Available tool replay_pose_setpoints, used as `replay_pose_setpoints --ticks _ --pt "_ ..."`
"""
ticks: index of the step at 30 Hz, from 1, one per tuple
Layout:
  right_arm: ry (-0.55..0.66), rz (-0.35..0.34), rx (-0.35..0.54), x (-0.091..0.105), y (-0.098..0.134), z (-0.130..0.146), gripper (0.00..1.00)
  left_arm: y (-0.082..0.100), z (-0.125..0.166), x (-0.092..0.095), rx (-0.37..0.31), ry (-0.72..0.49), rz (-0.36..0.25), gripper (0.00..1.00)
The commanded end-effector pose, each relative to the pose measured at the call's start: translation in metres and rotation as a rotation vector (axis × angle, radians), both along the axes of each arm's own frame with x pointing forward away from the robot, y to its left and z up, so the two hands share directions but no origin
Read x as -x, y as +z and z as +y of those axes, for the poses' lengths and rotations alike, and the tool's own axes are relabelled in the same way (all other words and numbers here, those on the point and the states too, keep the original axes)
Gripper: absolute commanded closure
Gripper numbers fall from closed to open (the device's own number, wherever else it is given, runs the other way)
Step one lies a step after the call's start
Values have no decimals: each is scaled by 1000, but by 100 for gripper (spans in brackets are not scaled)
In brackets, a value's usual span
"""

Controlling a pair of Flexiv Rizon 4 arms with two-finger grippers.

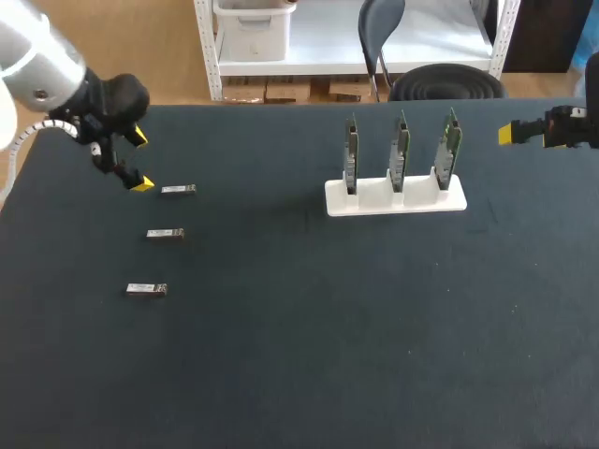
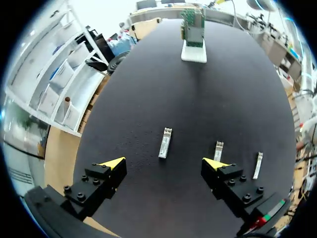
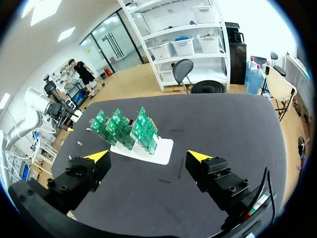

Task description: Pick up the optical module with the left hand, and insert it into the network port with the right hand.

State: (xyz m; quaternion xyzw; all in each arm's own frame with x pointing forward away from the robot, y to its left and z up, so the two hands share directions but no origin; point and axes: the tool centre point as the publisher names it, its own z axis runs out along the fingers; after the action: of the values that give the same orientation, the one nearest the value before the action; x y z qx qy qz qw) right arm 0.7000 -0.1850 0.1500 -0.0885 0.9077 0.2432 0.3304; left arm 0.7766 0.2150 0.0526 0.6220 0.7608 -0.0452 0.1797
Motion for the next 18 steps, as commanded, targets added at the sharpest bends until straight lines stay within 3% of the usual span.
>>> replay_pose_setpoints --ticks 1,13,16,18 --pt "0 0 0 0 0 0 0 -11 -8 -10 -108 -17 33 0" --pt "0 0 0 0 0 0 0 -46 -12 -2 -195 -49 45 0" --pt "0 0 0 0 0 0 0 -49 -12 -2 -197 -56 50 0" --pt "0 0 0 0 0 0 0 -50 -14 -3 -177 -34 84 0"
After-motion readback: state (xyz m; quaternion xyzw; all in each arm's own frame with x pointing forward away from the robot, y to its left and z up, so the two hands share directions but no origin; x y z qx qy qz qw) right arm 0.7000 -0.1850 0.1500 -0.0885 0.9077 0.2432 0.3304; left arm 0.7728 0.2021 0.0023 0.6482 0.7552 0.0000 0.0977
